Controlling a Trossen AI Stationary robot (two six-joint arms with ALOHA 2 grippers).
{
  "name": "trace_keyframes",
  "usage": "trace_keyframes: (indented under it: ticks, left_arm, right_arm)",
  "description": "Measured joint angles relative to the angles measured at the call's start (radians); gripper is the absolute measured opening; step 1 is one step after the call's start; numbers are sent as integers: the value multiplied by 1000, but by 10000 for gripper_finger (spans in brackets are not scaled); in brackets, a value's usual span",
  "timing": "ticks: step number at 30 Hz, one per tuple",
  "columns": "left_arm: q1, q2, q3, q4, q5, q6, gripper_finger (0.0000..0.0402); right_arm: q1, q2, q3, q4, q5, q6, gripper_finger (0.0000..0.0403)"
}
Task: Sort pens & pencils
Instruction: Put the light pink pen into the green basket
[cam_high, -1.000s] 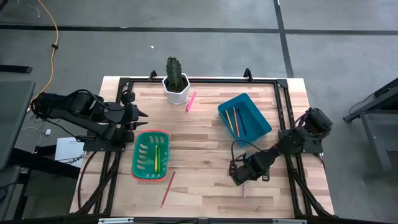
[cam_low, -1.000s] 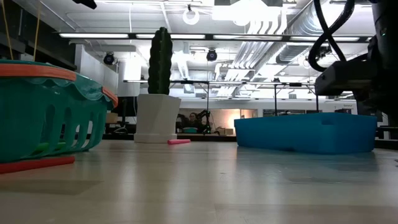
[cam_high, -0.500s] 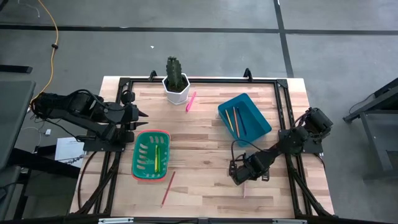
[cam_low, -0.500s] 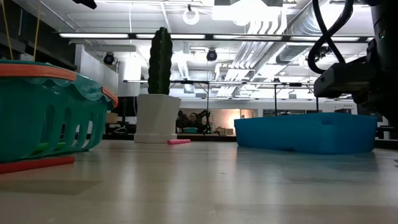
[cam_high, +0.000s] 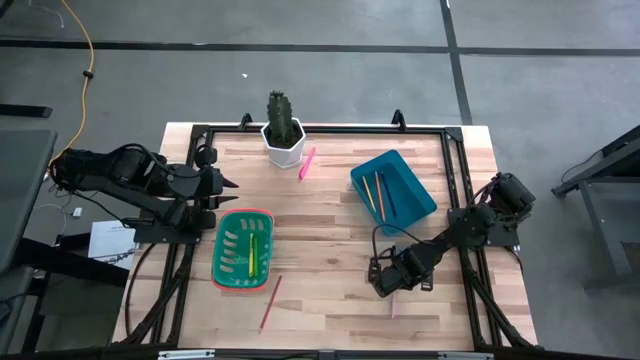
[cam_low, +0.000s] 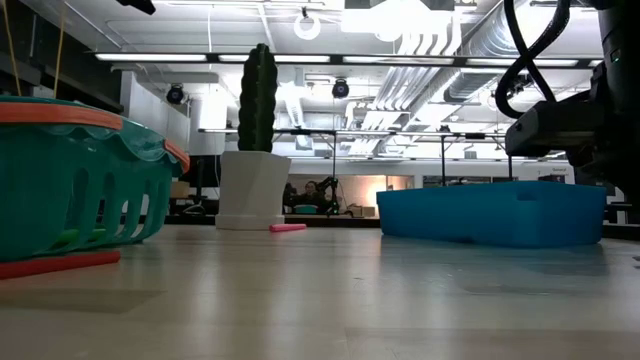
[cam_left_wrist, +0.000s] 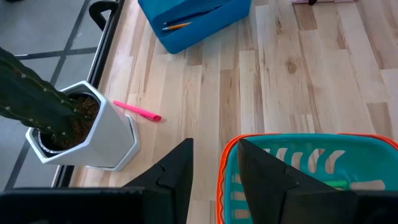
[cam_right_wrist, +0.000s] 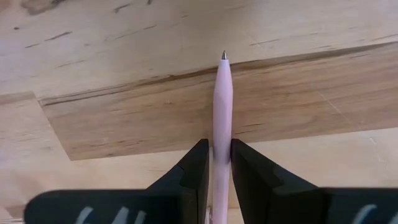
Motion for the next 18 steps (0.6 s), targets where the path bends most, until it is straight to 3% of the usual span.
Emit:
trace_keyframes:
  ticks: [11,18]
  left_arm:
    - [0,0,0,0,0,0,113]
    - [0,0,0,0,0,0,113]
  right_arm:
    - [0,-1,0,-3,1,-5,8]
    - [0,-2,0,0,4,-7,12]
